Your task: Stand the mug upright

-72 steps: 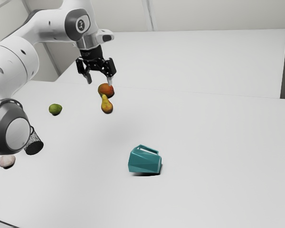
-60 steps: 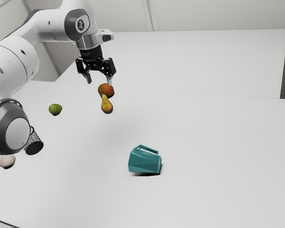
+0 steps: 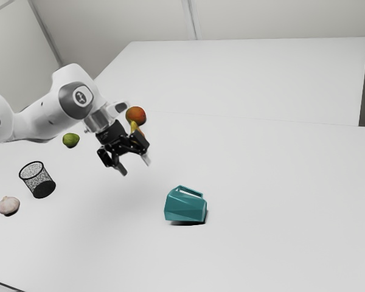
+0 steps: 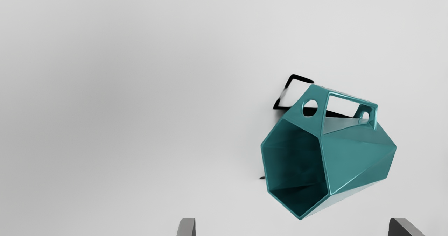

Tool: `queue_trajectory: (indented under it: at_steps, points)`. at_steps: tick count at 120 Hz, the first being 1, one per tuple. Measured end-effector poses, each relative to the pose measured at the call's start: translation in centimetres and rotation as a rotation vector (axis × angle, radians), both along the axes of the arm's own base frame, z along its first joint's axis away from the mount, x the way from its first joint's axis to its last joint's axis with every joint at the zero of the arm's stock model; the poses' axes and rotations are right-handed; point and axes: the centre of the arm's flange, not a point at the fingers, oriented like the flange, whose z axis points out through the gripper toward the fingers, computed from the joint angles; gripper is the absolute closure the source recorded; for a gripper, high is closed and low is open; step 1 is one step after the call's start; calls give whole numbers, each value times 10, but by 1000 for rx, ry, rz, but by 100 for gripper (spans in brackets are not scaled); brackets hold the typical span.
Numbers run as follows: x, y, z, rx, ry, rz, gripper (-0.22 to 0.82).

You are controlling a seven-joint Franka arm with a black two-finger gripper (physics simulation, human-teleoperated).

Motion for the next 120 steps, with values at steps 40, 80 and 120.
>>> queue_trajectory:
  at_steps: [40,80,120]
  points:
    - [-3,-18,-75,-230,-88,207,0]
    - [-27,-44,-108,-332,-146,191,0]
    - [-31,-66,-117,-418,-206,129,0]
